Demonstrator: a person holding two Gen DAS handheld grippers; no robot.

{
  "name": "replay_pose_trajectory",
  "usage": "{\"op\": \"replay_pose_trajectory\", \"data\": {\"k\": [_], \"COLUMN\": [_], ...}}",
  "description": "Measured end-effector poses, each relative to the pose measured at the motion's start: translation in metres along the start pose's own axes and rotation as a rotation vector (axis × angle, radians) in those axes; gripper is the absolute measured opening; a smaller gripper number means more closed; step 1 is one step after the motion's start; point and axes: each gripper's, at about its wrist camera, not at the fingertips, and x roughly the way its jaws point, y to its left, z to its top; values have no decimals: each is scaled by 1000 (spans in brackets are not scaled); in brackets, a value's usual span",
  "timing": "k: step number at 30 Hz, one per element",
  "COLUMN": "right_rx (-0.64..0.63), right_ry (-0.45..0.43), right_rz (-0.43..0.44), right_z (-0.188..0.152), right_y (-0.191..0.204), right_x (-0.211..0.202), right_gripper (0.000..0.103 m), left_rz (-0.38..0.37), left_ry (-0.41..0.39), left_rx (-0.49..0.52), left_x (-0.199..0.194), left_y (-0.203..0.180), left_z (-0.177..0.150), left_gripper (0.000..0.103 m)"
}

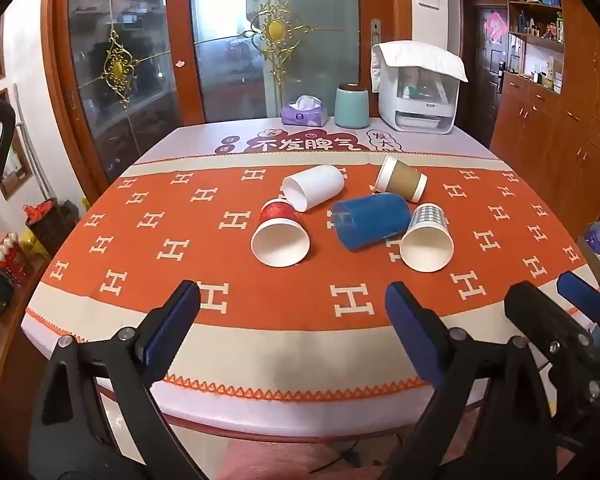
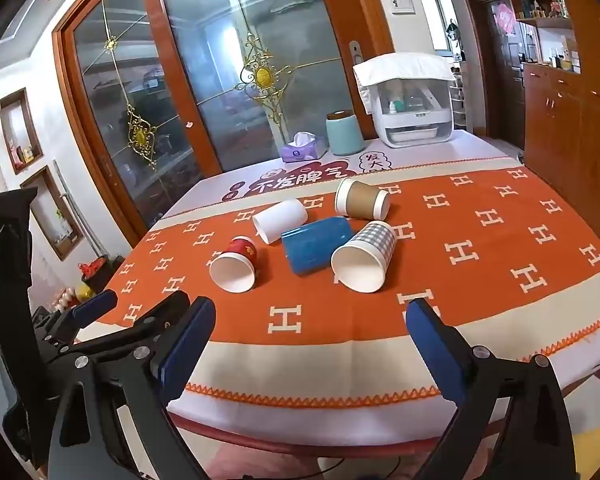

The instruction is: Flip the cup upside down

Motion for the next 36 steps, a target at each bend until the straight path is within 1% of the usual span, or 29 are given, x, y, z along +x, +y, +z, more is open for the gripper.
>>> {"op": "replay_pose_trajectory", "data": {"k": [3,5,7,8,10,11,19,26,36], "right_rx": [3,3,13,18,24,25,27,33,40], "right_ry": [2,5,7,9,17,15,6,-4,4], "right_rz": [3,4,2,2,7,9,-3,-8,-15], "right_z": [0,0,-3,-2,1,-1,-3,-6,-7], "right_y": [1,2,-2,-5,-7,-7,-3,-5,-8], "right_x": [1,2,1,2,2,1,4,4,8], "right_gripper": [97,97,97,97,97,97,98,98,98], "left_rz": [-13,-30,-33,-34,-36,-40,-56,-59,-52], "left_ry": [2,30,57,70,84,95,100,105,108], "left_rx": [-2,0,15,11,15,16,32,9,-27], "left_x": [-2,-7,-2,1,5,14,18,18,20], "left_y": [1,0,-8,-4,-7,-10,-14,-9,-3], "left_z": [0,2,-1,-1,-2,-4,-7,-8,-8], "left_gripper": [86,82,73,72,72,72,72,72,72]}}
